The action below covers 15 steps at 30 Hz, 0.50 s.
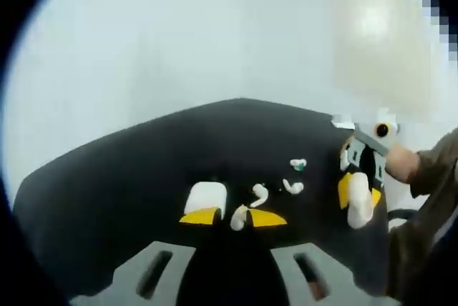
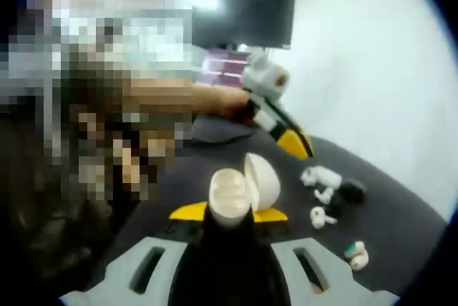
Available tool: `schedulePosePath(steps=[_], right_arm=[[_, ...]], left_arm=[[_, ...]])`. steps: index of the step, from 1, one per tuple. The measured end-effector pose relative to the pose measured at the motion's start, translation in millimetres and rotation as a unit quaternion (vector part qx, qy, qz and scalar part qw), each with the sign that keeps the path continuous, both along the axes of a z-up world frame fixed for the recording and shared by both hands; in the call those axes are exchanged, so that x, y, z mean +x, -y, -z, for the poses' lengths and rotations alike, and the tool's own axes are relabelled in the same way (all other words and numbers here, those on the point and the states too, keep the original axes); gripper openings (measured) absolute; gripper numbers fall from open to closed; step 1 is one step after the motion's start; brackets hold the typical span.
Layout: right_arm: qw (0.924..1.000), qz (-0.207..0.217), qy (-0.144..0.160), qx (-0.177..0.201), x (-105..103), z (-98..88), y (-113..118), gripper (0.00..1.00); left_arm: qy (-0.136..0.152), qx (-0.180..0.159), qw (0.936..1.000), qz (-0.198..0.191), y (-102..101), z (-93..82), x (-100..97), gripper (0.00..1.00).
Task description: Pick up three earphones and place each one into its charging case using tactile feedback, ensure that each earphone is properly inserted and securely positioned inside the case.
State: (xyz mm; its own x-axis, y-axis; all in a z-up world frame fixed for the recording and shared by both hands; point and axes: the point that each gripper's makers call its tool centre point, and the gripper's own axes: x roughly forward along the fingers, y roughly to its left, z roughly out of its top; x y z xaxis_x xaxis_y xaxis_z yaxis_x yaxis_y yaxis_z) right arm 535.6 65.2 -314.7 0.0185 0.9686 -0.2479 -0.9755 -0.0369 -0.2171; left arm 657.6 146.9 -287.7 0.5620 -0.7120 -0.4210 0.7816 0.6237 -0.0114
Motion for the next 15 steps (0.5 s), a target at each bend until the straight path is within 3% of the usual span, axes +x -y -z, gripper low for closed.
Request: schedulePosePath(steps=[6, 9, 11, 15], right_arm=[[1.0000, 0.001, 0.001, 0.000, 0.1, 0.0, 0.1, 0.22], [1.0000, 0.000, 0.002, 0.000, -0.1, -0.1, -0.1, 0.22], [1.0000, 0.000, 0.001, 0.000, -0.3, -0.2, -0.1, 0.22], [1.0000, -0.001, 0.002, 0.001, -0.3, -0.2, -0.1, 0.22]], left_arm=[[-0.042, 0.044, 0.9982, 0.003, 5.7, 18.2, 8.6, 0.14], [-0.037, 0.048, 0.9981, 0.013, 12.7, 19.6, 12.2, 0.12], [-0.035, 0.053, 0.9978, 0.017, 13.2, 19.7, 12.3, 0.04], [-0.036, 0.054, 0.9977, 0.017, 10.0, 18.3, 6.2, 0.04]])
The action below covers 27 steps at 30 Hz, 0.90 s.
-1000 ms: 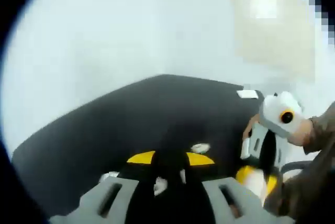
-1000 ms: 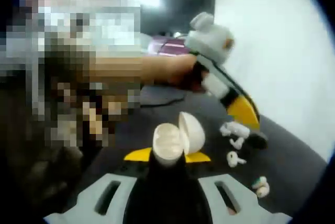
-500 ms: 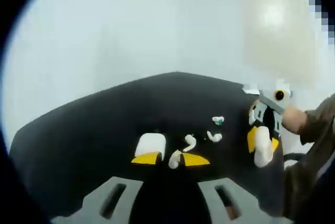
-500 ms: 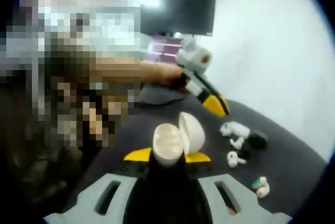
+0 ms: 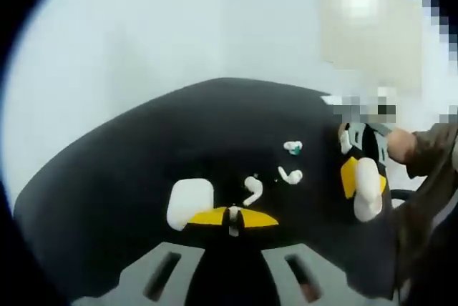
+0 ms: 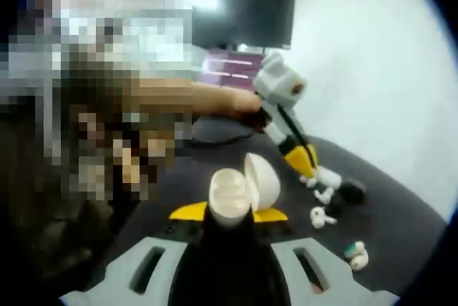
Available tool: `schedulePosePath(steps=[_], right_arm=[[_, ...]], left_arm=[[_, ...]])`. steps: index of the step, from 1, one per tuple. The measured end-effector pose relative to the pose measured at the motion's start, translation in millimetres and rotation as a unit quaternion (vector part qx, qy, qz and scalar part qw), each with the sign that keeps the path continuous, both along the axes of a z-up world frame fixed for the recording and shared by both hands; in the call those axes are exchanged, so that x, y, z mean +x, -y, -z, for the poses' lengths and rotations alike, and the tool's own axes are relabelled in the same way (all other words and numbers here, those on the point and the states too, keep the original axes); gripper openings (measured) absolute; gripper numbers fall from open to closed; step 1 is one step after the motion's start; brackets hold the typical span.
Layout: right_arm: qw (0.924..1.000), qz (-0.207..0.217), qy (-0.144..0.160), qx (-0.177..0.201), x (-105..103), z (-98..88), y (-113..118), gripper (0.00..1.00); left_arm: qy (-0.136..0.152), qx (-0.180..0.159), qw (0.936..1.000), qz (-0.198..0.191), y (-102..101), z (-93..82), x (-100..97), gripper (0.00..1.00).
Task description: Pick up three earphones and place each one into its charging case using tactile feedback, ensure that each earphone is properly inserted and securely positioned inside the case.
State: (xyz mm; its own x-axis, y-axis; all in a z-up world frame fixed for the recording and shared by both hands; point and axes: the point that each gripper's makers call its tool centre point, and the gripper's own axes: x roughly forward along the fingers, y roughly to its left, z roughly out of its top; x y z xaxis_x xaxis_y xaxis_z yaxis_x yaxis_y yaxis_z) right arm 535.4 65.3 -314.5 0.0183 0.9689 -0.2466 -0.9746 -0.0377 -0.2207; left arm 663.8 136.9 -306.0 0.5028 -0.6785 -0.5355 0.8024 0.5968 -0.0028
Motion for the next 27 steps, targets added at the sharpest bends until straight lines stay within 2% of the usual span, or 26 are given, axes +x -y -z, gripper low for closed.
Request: schedulePosePath(steps=[2, 6, 9, 13, 15, 18, 23, 27], right_arm=[[1.0000, -0.001, 0.000, 0.000, -0.2, 0.0, -0.1, 0.22], [1.0000, 0.000, 0.000, 0.000, -0.4, 0.1, -0.2, 0.22], [1.0000, 0.000, -0.002, -0.001, -0.4, 0.2, -0.4, 0.22], [1.0000, 0.000, -0.003, -0.001, -0.1, 0.3, -0.4, 0.22], [1.0000, 0.001, -0.004, -0.001, -0.2, 0.3, -0.5, 0.22], [1.0000, 0.002, -0.004, -0.001, -0.1, 0.4, -0.4, 0.22], [1.0000, 0.003, -0.004, -0.001, 0.0, 0.4, 0.0, 0.22], [1.0000, 0.003, -0.005, -0.001, 0.1, 0.4, 0.0, 0.22]], left_arm=[[0.003, -0.005, 1.0000, 0.007, -1.0, -5.7, -9.1, 0.03], [0.041, -0.033, 0.9975, 0.046, 9.3, -37.1, -40.2, 0.04], [0.076, -0.053, 0.9905, 0.101, 23.0, -71.0, -80.1, 0.04], [0.090, -0.079, 0.9790, 0.165, 44.7, -98.2, -122.6, 0.04], [0.095, -0.067, 0.9774, 0.177, 55.3, -95.5, -132.2, 0.04], [0.107, -0.003, 0.9761, 0.189, 64.1, -70.2, -135.0, 0.04], [0.087, 0.014, 0.9758, 0.200, 78.5, -32.9, -137.7, 0.04], [0.093, 0.020, 0.9763, 0.195, 77.9, -28.9, -132.7, 0.04]])
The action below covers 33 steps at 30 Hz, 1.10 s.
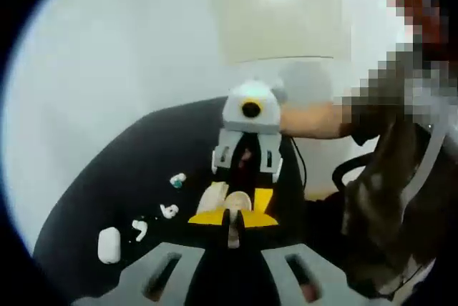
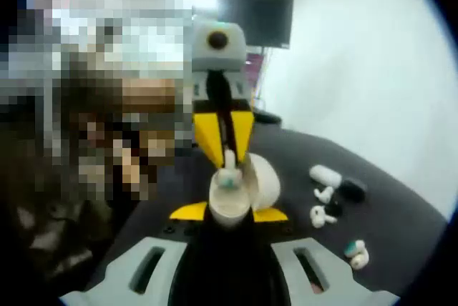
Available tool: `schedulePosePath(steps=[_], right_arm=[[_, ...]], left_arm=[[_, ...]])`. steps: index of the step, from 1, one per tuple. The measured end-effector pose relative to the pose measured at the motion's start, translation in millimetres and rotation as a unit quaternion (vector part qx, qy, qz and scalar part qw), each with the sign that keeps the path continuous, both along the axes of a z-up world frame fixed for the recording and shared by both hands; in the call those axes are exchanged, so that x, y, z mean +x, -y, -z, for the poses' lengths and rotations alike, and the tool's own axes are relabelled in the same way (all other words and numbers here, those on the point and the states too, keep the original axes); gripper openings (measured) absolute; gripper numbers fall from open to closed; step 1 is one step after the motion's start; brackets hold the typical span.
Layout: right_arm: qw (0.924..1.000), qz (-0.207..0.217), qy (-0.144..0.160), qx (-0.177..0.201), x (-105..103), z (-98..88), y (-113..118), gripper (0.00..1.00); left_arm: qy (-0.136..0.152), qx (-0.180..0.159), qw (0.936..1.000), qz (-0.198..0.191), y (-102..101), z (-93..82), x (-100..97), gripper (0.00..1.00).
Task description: Pick up three earphones and place each one into its charging case using tactile feedback, ensure that each earphone is properly inserted and securely positioned inside the case.
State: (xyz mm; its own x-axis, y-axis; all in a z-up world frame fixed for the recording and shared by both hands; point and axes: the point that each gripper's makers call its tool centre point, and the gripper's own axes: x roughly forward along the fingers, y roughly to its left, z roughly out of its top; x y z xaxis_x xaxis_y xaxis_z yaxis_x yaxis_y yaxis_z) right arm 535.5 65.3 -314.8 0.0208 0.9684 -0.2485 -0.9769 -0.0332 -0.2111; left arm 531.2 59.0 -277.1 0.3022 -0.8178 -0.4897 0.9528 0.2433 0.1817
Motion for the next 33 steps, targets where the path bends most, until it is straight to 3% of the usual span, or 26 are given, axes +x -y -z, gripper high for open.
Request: schedulePosePath(steps=[10, 15, 18, 24, 27, 33], right_arm=[[1.0000, -0.001, 0.001, 0.000, 0.5, -0.2, 0.2, 0.22], [1.0000, 0.001, 0.001, 0.000, 0.2, -0.2, 0.2, 0.22], [1.0000, 0.000, 0.001, 0.000, 0.3, -0.3, 0.2, 0.22], [1.0000, 0.000, 0.001, 0.000, 0.7, -0.3, 0.4, 0.22], [1.0000, 0.000, -0.001, 0.000, 0.9, -0.2, 0.6, 0.22], [1.0000, -0.001, -0.002, 0.000, 0.8, -0.3, 0.8, 0.22]], left_arm=[[0.006, 0.026, 0.9997, -0.003, -3.9, 10.6, -0.9, 0.06], [-0.005, -0.024, 0.9997, -0.006, -9.8, -7.1, -4.1, 0.13], [-0.008, -0.046, 0.9985, -0.029, -27.4, -12.8, 3.2, 0.17], [-0.092, -0.107, 0.9893, -0.036, -39.3, 12.8, 9.3, 0.34], [-0.106, -0.101, 0.9885, -0.039, -35.6, 26.7, 15.7, 0.34], [-0.122, -0.102, 0.9872, -0.007, -17.0, 32.5, 14.9, 0.29]])
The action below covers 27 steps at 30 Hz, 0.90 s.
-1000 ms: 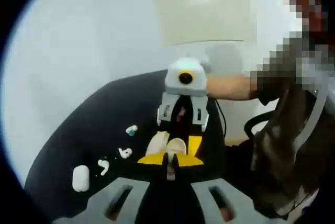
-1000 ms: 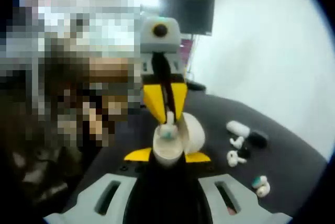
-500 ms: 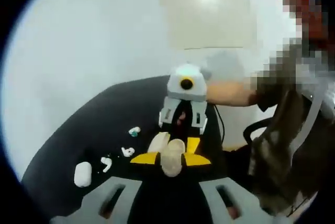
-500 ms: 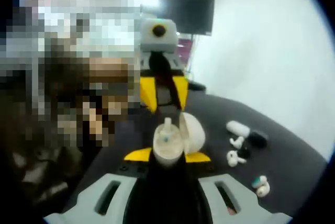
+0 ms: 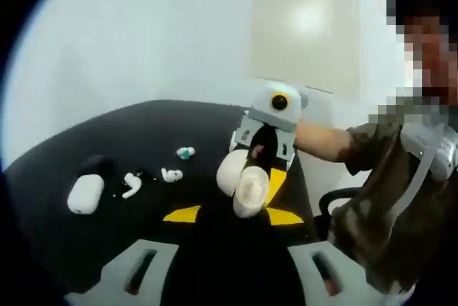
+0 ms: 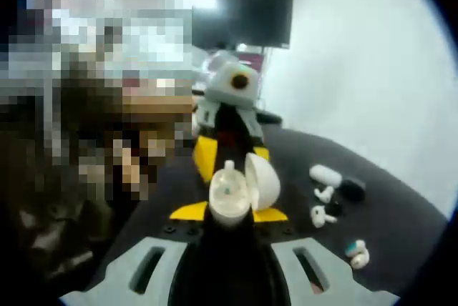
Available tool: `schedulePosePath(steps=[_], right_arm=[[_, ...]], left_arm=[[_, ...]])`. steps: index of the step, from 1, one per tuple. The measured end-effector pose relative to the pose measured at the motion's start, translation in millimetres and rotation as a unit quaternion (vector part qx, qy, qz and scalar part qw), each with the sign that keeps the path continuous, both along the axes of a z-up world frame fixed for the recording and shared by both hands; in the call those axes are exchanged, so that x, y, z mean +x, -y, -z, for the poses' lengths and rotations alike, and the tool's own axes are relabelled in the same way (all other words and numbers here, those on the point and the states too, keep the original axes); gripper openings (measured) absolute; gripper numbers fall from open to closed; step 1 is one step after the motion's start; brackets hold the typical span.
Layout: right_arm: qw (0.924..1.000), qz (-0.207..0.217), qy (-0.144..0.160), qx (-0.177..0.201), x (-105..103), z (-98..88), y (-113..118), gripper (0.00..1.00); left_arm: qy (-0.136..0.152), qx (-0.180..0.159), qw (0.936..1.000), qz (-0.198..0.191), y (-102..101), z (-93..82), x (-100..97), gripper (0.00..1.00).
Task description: Pick up three earphones and place each one into its charging case using tactile feedback, ensure that each earphone is properly inserted and securely positioned inside the case.
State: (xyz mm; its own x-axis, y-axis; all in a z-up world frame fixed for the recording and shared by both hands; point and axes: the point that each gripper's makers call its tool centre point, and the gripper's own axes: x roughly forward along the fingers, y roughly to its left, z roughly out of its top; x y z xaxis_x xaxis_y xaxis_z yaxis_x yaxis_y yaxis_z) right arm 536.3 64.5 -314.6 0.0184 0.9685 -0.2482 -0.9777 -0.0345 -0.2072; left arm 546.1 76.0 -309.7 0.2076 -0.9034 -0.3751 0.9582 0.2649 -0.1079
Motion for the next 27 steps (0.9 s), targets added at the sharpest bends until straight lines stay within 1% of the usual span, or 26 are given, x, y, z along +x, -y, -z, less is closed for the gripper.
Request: schedulePosePath(steps=[2, 4, 6, 7, 8, 10, 13, 15, 18, 20, 21, 22, 24, 25, 26, 27], right_arm=[[1.0000, 0.000, -0.002, 0.000, 0.0, 0.0, 0.0, 0.22], [1.0000, 0.001, -0.003, 0.000, 0.3, 0.0, 0.1, 0.22], [1.0000, 0.002, -0.003, -0.001, 0.4, 0.1, 0.0, 0.22], [1.0000, 0.002, -0.003, -0.001, 0.4, 0.3, 0.0, 0.22], [1.0000, 0.003, -0.003, -0.002, 0.6, 0.4, 0.0, 0.22], [1.0000, 0.002, -0.005, -0.001, 0.5, 0.5, -0.2, 0.22], [0.9999, 0.007, -0.007, -0.003, 0.9, 0.9, -0.4, 0.23], [0.9998, 0.015, -0.015, -0.006, 2.0, 1.6, -0.3, 0.23], [0.9996, 0.021, -0.018, -0.007, 4.6, 1.0, 1.6, 0.25], [0.9992, 0.023, -0.032, -0.004, 5.5, -2.0, 5.2, 0.28], [0.9986, 0.022, -0.046, 0.015, 4.5, -9.0, 6.5, 0.29], [0.9977, 0.028, -0.052, 0.034, 6.7, -17.4, 9.9, 0.29], [0.9952, 0.035, -0.071, 0.058, 8.3, -29.5, 21.4, 0.29], [0.9941, 0.041, -0.074, 0.067, 10.5, -34.3, 26.3, 0.28], [0.9914, 0.055, -0.070, 0.095, 17.2, -49.5, 36.6, 0.25], [0.9866, 0.077, -0.077, 0.122, 27.5, -66.5, 48.0, 0.23]], left_arm=[[0.011, -0.002, 0.9998, 0.018, 6.6, 0.3, -2.3, 0.27], [0.010, -0.009, 0.9995, 0.027, 11.0, 0.6, -2.7, 0.24], [0.013, -0.021, 0.9988, 0.042, 16.6, 0.8, -9.4, 0.19], [0.012, -0.021, 0.9989, 0.041, 17.8, 1.8, -10.4, 0.19], [0.020, -0.021, 0.9988, 0.040, 17.6, 1.9, -10.1, 0.19], [0.024, -0.024, 0.9986, 0.040, 16.7, 1.8, -10.3, 0.18], [0.017, -0.035, 0.9985, 0.038, 16.5, 1.9, -8.6, 0.18], [0.014, -0.040, 0.9984, 0.037, 16.6, 2.3, -7.7, 0.18], [0.014, -0.044, 0.9982, 0.038, 15.1, 2.8, -6.7, 0.18], [0.014, -0.046, 0.9984, 0.032, 14.3, 2.5, -4.9, 0.18], [0.016, -0.046, 0.9983, 0.031, 13.8, 2.4, -4.9, 0.18], [0.016, -0.046, 0.9984, 0.030, 13.6, 2.2, -4.6, 0.18], [0.020, -0.046, 0.9984, 0.025, 13.5, 1.5, -3.7, 0.18], [0.021, -0.045, 0.9985, 0.025, 13.8, 1.9, -3.5, 0.18], [0.021, -0.044, 0.9985, 0.024, 13.9, 2.5, -2.7, 0.18], [0.019, -0.045, 0.9985, 0.025, 14.0, 2.1, -2.4, 0.18]])
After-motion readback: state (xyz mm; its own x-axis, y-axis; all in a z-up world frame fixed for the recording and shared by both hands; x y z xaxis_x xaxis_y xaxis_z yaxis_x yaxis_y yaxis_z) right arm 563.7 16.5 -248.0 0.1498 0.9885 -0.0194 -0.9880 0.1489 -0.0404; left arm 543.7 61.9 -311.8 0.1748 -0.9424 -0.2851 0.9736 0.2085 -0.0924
